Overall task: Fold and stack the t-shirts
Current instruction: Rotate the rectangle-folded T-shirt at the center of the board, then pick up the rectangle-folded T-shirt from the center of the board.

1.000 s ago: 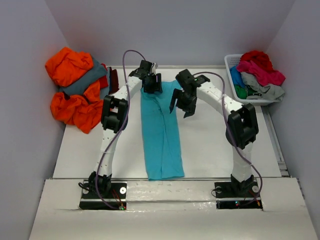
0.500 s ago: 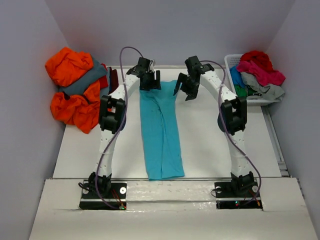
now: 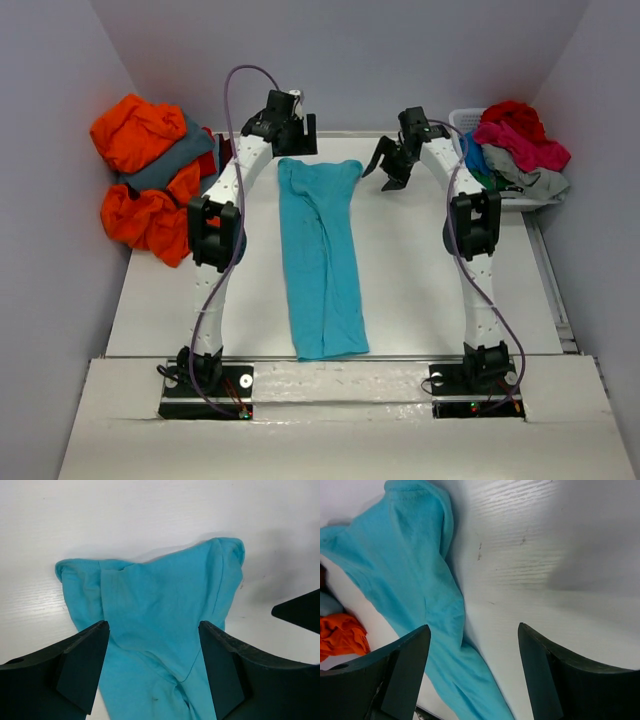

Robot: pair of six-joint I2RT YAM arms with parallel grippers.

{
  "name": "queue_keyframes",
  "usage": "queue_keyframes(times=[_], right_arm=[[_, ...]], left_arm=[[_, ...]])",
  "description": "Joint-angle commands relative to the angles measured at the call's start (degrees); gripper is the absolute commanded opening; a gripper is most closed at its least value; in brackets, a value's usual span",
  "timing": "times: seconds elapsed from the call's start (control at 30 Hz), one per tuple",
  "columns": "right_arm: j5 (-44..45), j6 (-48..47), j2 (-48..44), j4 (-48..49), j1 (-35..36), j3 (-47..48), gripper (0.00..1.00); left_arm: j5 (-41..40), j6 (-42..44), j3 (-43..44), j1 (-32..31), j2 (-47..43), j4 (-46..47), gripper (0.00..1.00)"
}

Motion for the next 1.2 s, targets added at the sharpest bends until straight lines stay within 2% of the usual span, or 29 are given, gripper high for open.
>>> queue_keyframes(times=[0.0,0.3,0.43,0.47,0.53,0.6,0.73,0.93,1.17], right_arm=[[-7.2,0.3,1.2,5.7,-1.1,2.0,0.75],[-13.3,-0.3,2.0,8.7,-2.3,0.8,0.75],[-15.7,-0.9,-0.8,7.9,-2.3,-4.5,0.75],[-15.5,-1.6,-2.2,6.9,-2.3,-8.5,0.74],[-14.9,-3.0,-6.3,8.3,-2.3,-15.2,0.74],[-14.0,-2.8,-14.0,11.0,-2.3,-26.4,0.75],[-15.7,-4.6,-22.7,9.6,-1.5,-39.5,0.75],[-15.6,-5.1,-35.8,12.0,1.3,-56.4,0.75],[-16.9,-4.4,-44.1,14.4,3.8,-68.7,0.75]], left_arm=[[-4.7,-0.1,0.6,0.5,-0.1,-4.1,0.84],[-15.0,-6.2,-2.3,3.1,0.3,-10.3,0.84],[-12.7,-8.4,-5.9,4.1,0.4,-13.0,0.85],[-11.9,-8.9,-7.7,4.2,-0.2,-13.2,0.85],[-9.0,-9.3,-13.8,4.2,-5.0,-9.5,0.85],[-5.7,-10.6,-27.7,4.2,-11.0,-4.4,0.85],[-1.4,-11.8,-40.5,3.4,-19.0,-0.6,0.85],[3.8,-12.9,-55.1,1.6,-29.6,3.4,0.85],[9.3,-14.8,-68.3,-0.3,-38.5,4.8,0.85]])
